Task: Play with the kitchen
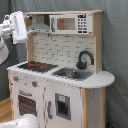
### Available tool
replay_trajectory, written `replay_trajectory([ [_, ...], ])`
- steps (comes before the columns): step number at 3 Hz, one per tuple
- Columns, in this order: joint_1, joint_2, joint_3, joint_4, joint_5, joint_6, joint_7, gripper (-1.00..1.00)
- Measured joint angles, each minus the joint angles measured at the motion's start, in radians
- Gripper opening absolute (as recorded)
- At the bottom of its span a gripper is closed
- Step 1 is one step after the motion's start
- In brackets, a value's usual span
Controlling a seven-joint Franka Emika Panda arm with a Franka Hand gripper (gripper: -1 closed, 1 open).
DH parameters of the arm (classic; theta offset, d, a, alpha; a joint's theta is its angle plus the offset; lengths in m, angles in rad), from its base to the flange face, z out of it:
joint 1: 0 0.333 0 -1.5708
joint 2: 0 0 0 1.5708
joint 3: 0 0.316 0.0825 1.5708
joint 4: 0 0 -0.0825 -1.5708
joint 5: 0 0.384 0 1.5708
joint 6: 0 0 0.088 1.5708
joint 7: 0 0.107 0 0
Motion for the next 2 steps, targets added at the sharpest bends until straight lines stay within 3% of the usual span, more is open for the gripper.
replay_trajectory([
  [2,-0.141,0.019,0.066,0.027,0.003,0.025,0.141,1.0],
])
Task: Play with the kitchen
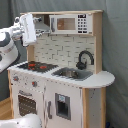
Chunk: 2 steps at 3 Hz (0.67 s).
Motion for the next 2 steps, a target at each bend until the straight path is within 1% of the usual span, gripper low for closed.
replay_trajectory([
  [1,-0.076,0.017,0.029,0.045,0.005,0.014,0.043,1.0],
  [2,-0.163,0.034,0.052,0.098,0.013,0.023,0.072,1.0],
])
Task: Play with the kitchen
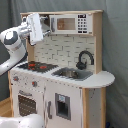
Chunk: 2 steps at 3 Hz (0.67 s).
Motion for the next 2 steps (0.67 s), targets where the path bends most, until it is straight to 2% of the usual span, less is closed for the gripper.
replay_trajectory([
  [1,-0.084,0.007,0.036,0.017,0.005,0.008,0.036,1.0],
  [2,-0.14,0.046,0.085,0.084,0.006,0.015,0.048,1.0],
])
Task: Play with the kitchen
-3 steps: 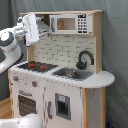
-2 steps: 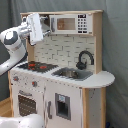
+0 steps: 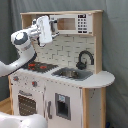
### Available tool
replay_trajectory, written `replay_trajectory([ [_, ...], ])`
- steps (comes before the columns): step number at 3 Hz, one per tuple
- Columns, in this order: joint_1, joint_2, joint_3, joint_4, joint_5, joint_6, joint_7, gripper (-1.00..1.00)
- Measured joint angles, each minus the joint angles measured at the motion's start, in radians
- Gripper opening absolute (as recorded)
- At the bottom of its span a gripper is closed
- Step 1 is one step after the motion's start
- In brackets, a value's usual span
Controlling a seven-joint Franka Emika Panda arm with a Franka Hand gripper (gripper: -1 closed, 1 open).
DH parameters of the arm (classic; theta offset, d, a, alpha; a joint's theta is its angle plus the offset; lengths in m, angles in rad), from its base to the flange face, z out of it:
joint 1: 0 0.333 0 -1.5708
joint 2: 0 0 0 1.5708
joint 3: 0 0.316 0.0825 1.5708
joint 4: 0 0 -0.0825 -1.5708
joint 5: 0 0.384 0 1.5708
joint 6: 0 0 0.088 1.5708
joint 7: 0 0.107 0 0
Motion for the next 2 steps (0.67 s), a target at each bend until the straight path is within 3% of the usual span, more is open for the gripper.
replay_trajectory([
  [2,-0.093,0.078,0.072,0.142,0.005,0.028,0.003,1.0],
])
